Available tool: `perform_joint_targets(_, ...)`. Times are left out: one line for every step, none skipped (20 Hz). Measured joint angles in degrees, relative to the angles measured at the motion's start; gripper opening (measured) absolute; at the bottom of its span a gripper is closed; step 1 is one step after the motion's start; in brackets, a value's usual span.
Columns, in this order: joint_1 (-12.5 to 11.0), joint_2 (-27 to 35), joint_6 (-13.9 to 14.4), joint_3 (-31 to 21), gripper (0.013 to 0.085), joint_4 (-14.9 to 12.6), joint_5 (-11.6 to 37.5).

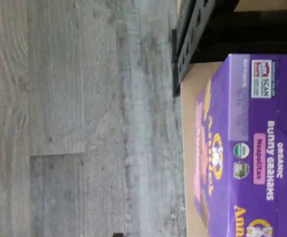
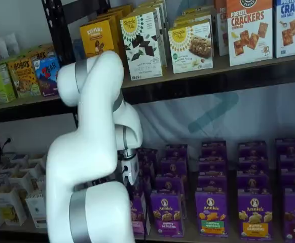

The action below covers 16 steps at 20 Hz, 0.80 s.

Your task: Pick up the purple box with a pink patch in the middle, on the bottom shelf, the first box from the left

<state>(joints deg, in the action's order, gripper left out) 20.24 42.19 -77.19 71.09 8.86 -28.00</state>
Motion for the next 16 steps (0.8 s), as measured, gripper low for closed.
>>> perform_joint_targets(0.1,0.2,0.0,0.1,0.085,0.0,0.5)
perform_joint_targets(0.2,0.7,0.3,0.4,0.085,-0.2,1.0)
perform_joint_targets(0.3,1.1,0.5,0.7,0.085,-0.3,1.2)
perform_joint_targets(0.3,1.5,0.8,1.1,0.085,-0.6,1.3)
perform_joint_targets(0.4,2.1,1.1,1.6,0.085,-0.8,1.3)
perform_joint_targets(0.4,2.7,1.3,2.0,0.085,-1.1,1.4)
perform_joint_targets(0.4,3.2,1.6,2.5,0.085,-1.4,1.5)
perform_joint_targets(0.4,3.8,1.8,3.0,0.085,-1.7,1.8)
perform_joint_targets(0.4,4.4,2.0,3.4,0.085,-1.9,2.0)
perform_joint_targets(0.4,4.9,2.1,3.8,0.085,-2.0,2.3)
perform_joint_targets(0.4,5.3,2.1,4.2,0.085,-2.0,2.4)
perform_joint_targets(0.3,5.8,2.1,4.6,0.085,-2.1,2.5)
perform_joint_targets(0.2,6.2,2.1,5.1,0.085,-2.2,2.5)
perform_joint_targets(0.2,6.7,2.1,5.5,0.085,-2.3,2.4)
perform_joint_targets(0.1,7.1,2.2,6.0,0.085,-2.4,2.4)
perform_joint_targets(0.1,7.6,2.4,6.5,0.085,-2.7,2.4)
